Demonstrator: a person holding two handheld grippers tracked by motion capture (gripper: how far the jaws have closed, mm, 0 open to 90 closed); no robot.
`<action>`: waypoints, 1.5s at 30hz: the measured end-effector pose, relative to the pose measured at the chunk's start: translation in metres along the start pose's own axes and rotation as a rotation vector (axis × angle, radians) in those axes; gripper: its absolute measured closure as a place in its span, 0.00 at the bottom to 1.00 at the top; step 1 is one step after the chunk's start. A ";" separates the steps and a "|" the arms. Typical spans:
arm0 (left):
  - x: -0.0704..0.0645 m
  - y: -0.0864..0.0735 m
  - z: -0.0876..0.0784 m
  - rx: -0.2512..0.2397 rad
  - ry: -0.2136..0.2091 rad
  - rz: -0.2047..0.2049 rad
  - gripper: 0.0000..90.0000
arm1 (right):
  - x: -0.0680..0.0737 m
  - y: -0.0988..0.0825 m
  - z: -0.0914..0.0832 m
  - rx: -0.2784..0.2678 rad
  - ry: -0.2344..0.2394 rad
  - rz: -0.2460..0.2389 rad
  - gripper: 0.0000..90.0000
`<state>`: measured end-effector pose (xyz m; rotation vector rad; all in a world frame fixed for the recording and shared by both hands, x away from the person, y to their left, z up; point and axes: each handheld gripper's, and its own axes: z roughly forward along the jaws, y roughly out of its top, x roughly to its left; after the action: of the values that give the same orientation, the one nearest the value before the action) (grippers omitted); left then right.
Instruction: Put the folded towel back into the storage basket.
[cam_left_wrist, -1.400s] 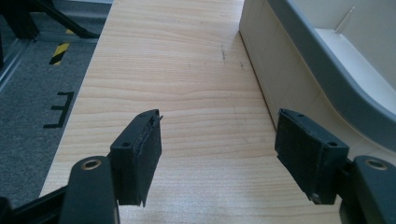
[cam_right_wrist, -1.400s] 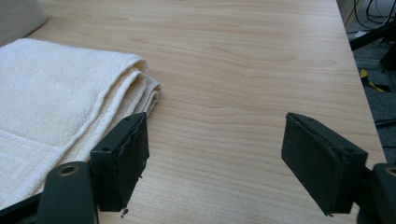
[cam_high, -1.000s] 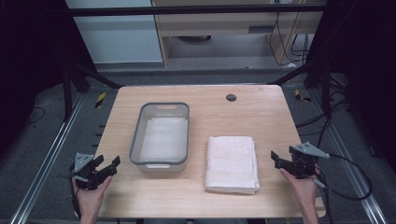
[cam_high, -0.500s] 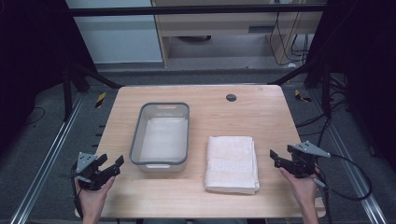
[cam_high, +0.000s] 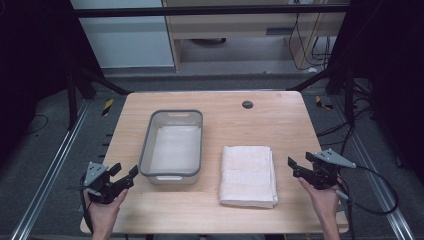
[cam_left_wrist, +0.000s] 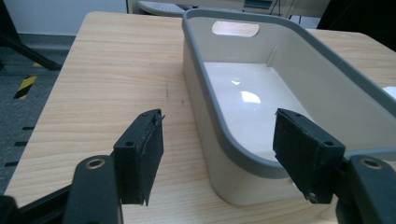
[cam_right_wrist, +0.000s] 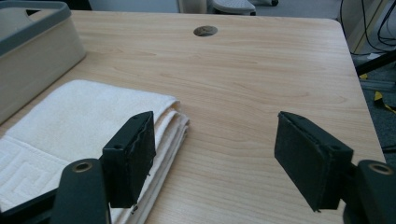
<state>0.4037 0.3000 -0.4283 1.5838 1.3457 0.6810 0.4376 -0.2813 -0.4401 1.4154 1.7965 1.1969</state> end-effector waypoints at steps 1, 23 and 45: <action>-0.001 0.001 0.000 -0.001 -0.005 0.001 0.37 | 0.001 0.001 0.000 -0.006 0.002 -0.004 0.33; -0.047 0.008 -0.002 -0.019 -0.134 0.054 0.40 | 0.019 0.018 -0.004 -0.035 0.116 -0.011 0.36; -0.103 0.012 0.016 0.029 -0.225 0.158 0.42 | 0.027 0.034 0.004 -0.024 0.160 -0.033 0.32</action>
<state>0.3970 0.1971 -0.4094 1.7473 1.0782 0.5599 0.4486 -0.2532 -0.4093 1.3038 1.8977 1.3432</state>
